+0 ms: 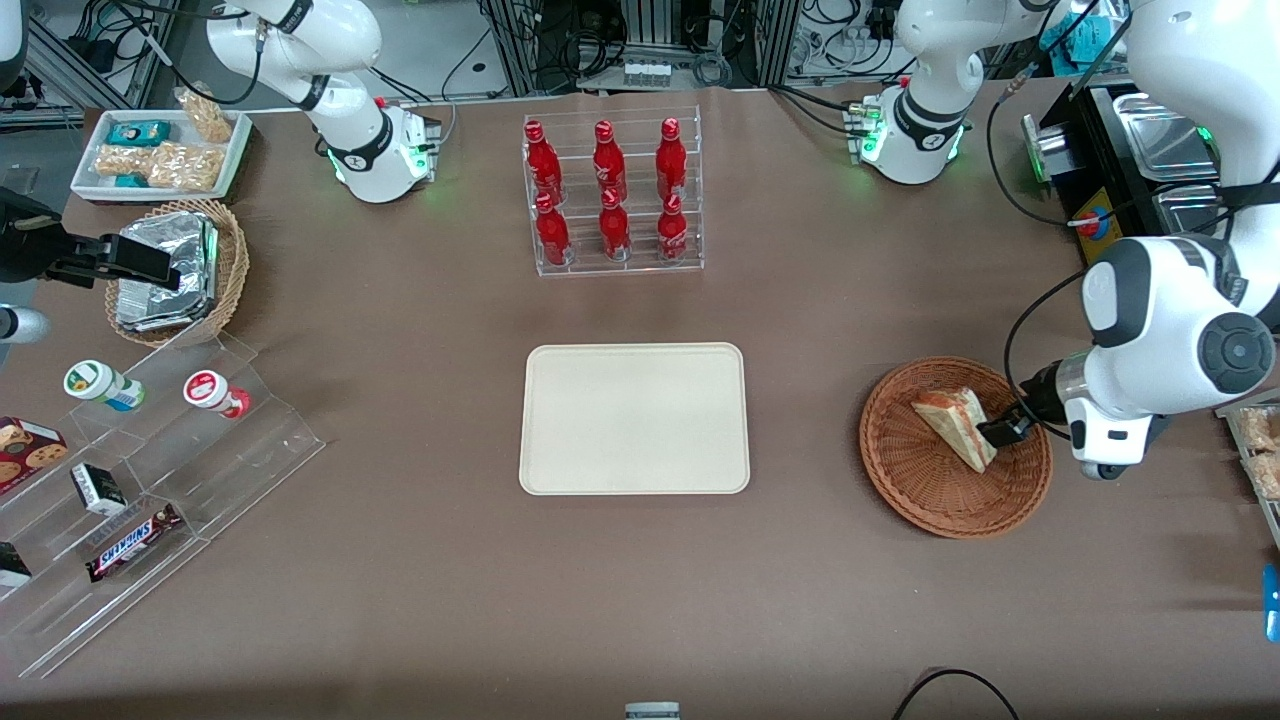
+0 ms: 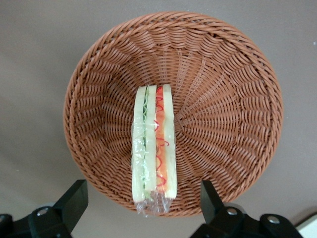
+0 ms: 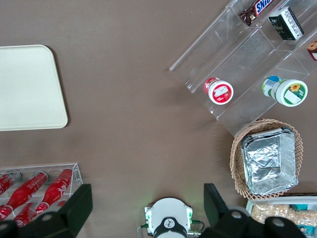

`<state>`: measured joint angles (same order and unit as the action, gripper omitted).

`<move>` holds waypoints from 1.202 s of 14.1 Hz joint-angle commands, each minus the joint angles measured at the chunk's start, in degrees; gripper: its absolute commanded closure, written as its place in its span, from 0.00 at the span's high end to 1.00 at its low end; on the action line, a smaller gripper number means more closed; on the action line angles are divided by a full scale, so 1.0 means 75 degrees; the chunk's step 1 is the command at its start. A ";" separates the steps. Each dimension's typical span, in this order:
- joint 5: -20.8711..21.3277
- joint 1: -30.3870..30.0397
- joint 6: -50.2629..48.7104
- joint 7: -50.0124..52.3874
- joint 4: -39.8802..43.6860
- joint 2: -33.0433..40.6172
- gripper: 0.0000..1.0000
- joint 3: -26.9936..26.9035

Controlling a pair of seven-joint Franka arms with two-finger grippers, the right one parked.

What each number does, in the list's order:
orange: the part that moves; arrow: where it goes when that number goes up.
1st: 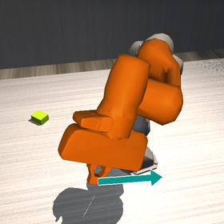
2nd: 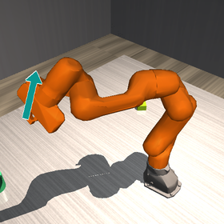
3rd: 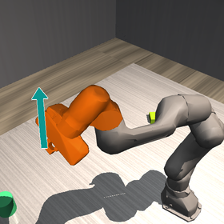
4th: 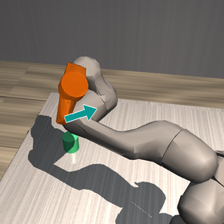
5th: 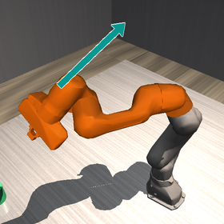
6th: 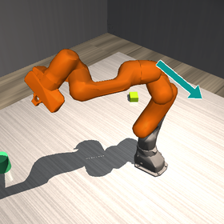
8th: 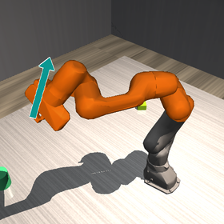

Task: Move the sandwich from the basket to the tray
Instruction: 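Close the left gripper on the wrapped sandwich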

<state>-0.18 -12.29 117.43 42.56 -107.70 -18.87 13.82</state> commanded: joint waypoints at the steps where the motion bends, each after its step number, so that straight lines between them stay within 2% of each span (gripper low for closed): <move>1: 0.0059 -0.0013 0.0268 0.0267 -0.0113 -0.0318 1.00 0.0044; 12: 0.0071 0.0022 0.1592 0.0255 -0.0874 -0.0929 1.00 0.0044; 13: 0.0071 0.0057 0.1581 0.0255 -0.0875 -0.0929 0.87 0.0044; 15: 0.0071 0.0069 0.1453 0.0267 -0.0863 -0.0871 0.23 0.0044; 16: 0.0071 0.0069 0.1406 0.0279 -0.0852 -0.0836 0.12 0.0044; 17: 0.0071 0.0069 0.1289 0.0256 -0.0770 -0.0742 0.09 0.0044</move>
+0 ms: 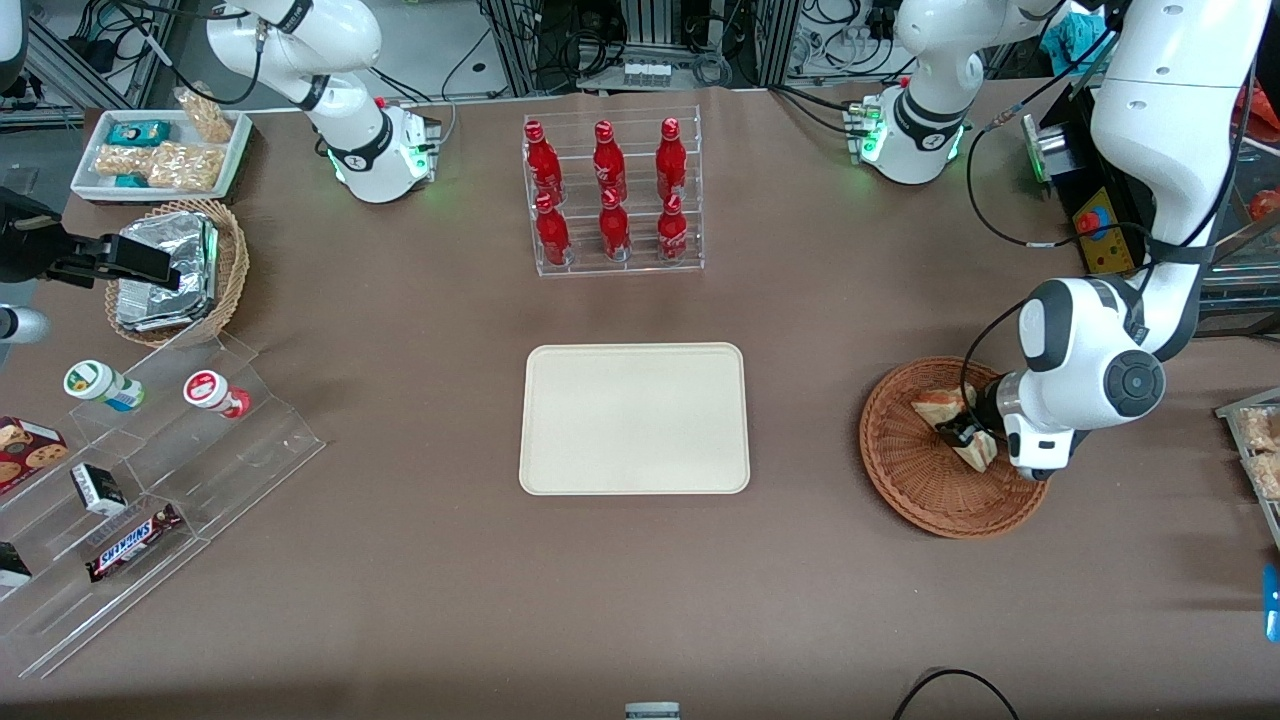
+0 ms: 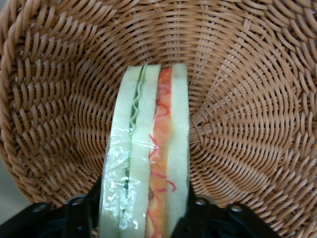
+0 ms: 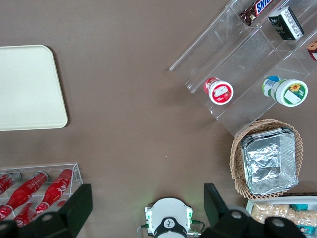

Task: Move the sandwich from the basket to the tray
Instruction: 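Lift the sandwich and carry it over the white tray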

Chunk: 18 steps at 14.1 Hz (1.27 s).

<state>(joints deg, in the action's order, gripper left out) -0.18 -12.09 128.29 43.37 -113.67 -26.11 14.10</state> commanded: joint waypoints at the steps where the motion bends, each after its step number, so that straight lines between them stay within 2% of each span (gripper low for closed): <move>1: 0.0071 0.0053 -0.0427 0.0089 0.0166 0.0328 0.07 0.0018; 4: 0.0315 0.0472 -0.1119 0.0053 0.0682 0.0574 0.07 0.0076; 8: 0.0305 0.2274 -0.1191 0.0194 0.1384 0.0295 0.06 0.0077; 11: 0.0305 0.3716 -0.1133 0.0579 0.2250 -0.0593 0.06 0.0077; 13: 0.0363 0.4771 -0.1144 0.1421 0.3210 -0.1401 0.06 0.0030; 18: 0.0445 0.5865 -0.1156 0.1940 0.4607 -0.2552 0.07 0.0006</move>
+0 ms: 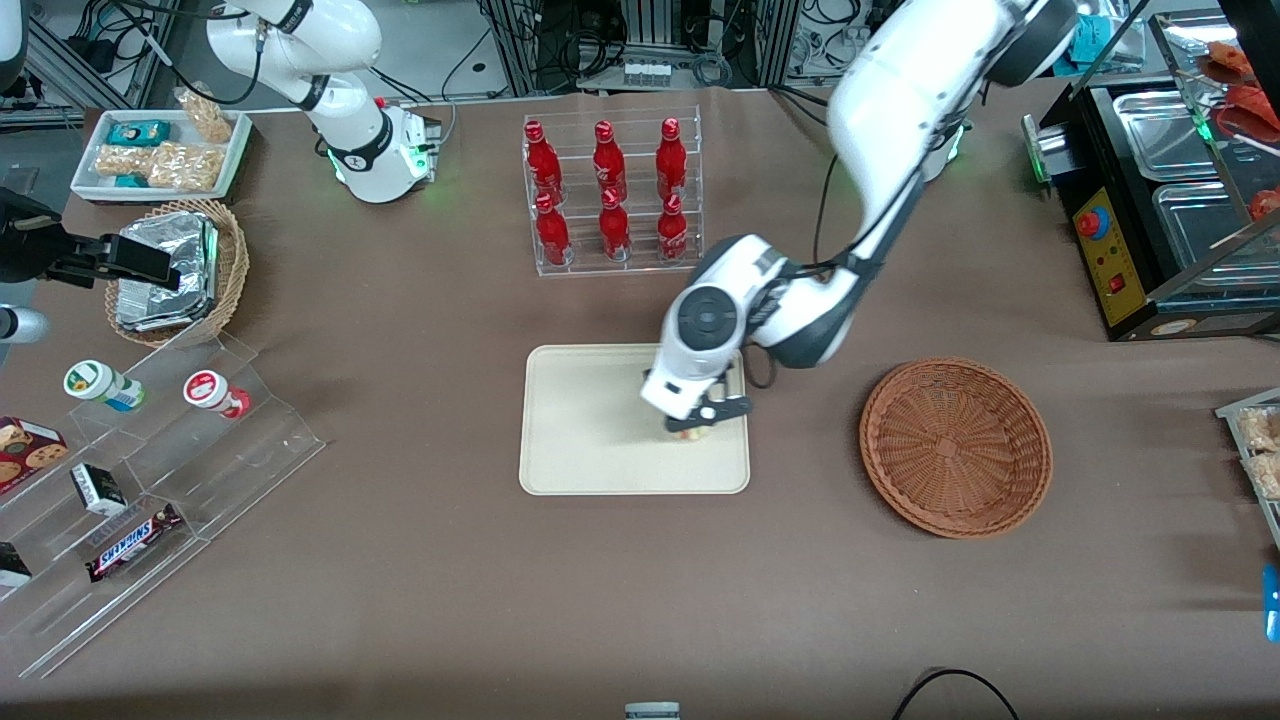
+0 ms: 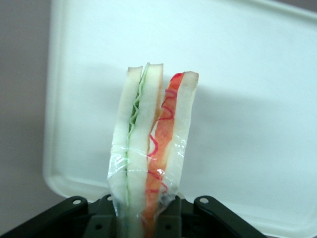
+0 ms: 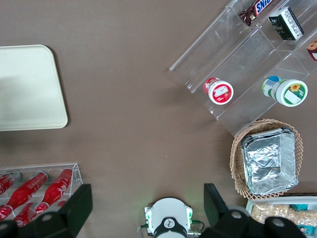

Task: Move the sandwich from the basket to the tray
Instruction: 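Lift the sandwich and carry it over the white tray, then lower the sandwich onto the tray and open the left gripper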

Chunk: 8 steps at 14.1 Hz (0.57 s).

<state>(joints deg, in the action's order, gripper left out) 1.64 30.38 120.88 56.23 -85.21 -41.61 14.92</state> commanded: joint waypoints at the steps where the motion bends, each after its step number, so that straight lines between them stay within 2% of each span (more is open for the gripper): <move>1: 0.0331 0.0249 -0.0156 0.0260 0.0884 -0.0604 0.07 -0.0103; 5: 0.0367 0.0519 -0.0132 0.0296 0.1270 -0.0921 0.09 -0.0103; 6: 0.0367 0.0531 -0.0144 0.0284 0.1411 -0.1003 0.13 -0.0103; 7: 0.0367 0.0520 -0.0133 0.0249 0.1424 -0.1027 0.31 -0.0091; 8: 0.0379 0.0531 -0.0132 0.0202 0.1470 -0.1050 0.89 -0.0102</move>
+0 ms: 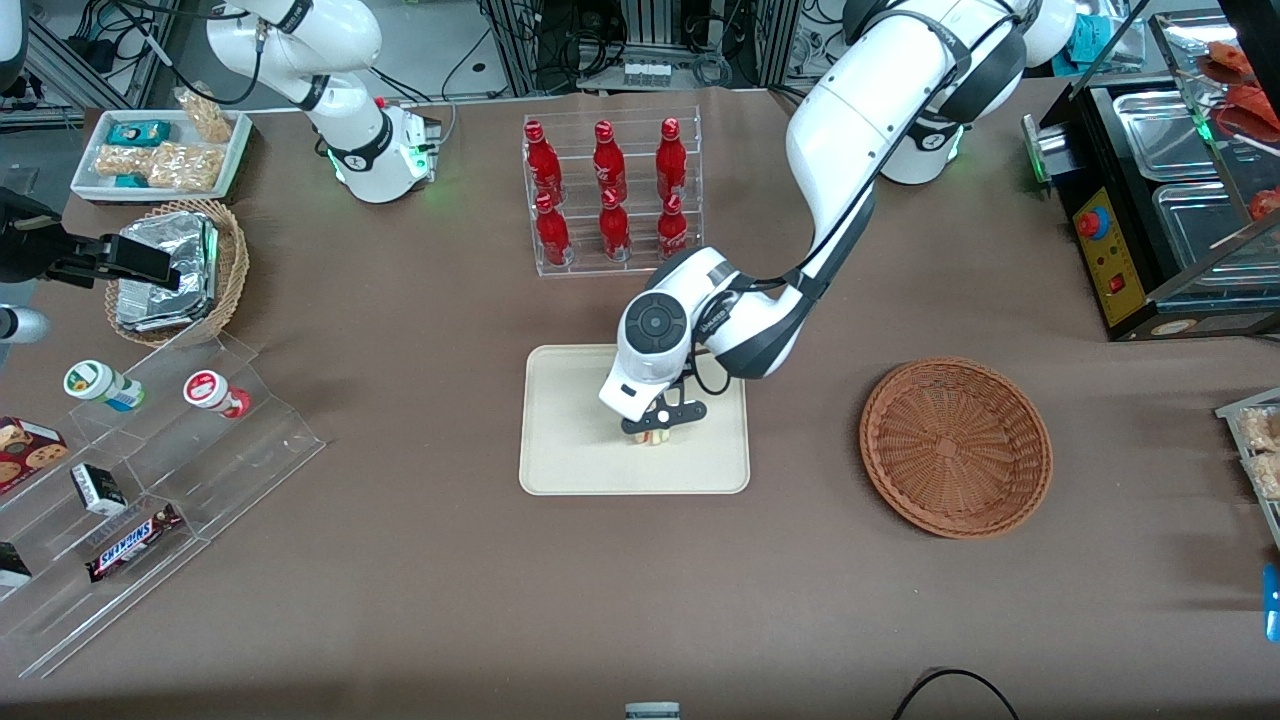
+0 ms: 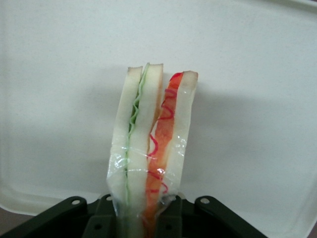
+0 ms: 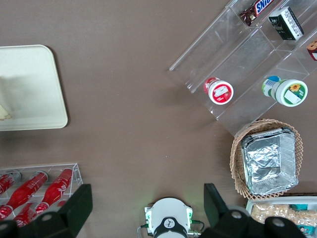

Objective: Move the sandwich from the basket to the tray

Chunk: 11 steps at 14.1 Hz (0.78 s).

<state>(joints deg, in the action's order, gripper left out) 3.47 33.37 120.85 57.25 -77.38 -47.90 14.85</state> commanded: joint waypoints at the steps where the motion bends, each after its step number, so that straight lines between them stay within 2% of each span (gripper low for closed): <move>1: 0.0251 0.0122 -0.0117 0.0054 0.0439 -0.0222 0.99 -0.0093; 7: 0.0440 0.0017 -0.0373 0.0125 0.0755 0.0209 1.00 -0.0327; 11: 0.0335 -0.0919 -0.1661 -0.0399 0.0383 0.1601 1.00 -0.0281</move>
<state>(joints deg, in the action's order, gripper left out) 5.88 30.47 112.46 56.79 -70.42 -43.38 12.40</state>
